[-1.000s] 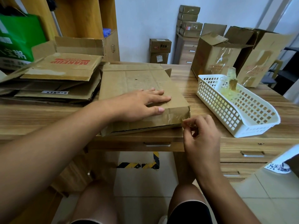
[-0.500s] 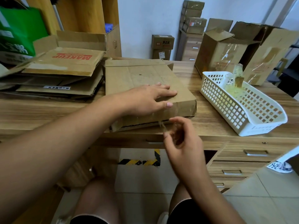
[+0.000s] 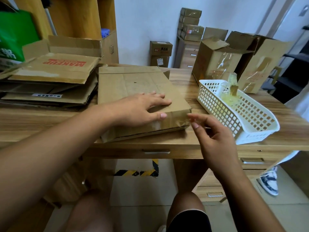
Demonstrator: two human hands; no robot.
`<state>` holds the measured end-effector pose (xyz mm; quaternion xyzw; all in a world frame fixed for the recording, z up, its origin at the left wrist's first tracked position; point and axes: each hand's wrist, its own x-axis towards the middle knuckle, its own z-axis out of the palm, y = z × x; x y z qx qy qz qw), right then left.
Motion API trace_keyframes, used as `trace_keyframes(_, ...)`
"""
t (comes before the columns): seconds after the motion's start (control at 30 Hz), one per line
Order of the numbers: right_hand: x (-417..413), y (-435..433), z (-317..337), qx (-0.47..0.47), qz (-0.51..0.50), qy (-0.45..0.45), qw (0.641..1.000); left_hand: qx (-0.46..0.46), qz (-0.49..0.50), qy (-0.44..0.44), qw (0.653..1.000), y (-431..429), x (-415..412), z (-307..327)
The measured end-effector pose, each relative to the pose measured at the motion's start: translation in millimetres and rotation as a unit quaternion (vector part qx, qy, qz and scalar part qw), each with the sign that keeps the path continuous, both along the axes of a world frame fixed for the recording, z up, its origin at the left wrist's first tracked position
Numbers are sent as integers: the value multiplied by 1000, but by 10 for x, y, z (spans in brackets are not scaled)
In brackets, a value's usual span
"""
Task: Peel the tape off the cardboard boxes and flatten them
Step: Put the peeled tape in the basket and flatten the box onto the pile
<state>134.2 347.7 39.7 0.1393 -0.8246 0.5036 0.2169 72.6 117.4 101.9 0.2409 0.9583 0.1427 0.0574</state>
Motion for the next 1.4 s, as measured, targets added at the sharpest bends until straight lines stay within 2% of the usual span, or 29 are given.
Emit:
trace_keyframes(0.23,-163,459,503,-16,-77,36,996,-11,-4,2,1000,-5,1,-8)
trace_keyframes(0.5,-622,902,837,-6,-162,15,987,-19,-3,-3,1000,13,12,0)
trace_keyframes(0.6,-775,966,897,27,-189,-35,981,-17,-5,-8,1000,15,14,6)
trace_keyframes(0.83,-1117,1057,788,146,-210,-83,963,-12,-2,-17,1000,25,24,19)
trace_keyframes(1.03,-1232,1048,650,111,-229,-86,963,-18,-6,-9,1000,40,37,40)
trace_keyframes(1.2,-1291,1069,551,237,-224,-105,939,-11,-7,-8,1000,21,18,16)
trace_keyframes(1.4,-1278,1133,503,289,-239,-108,921,-9,-9,-8,1000,20,1,10)
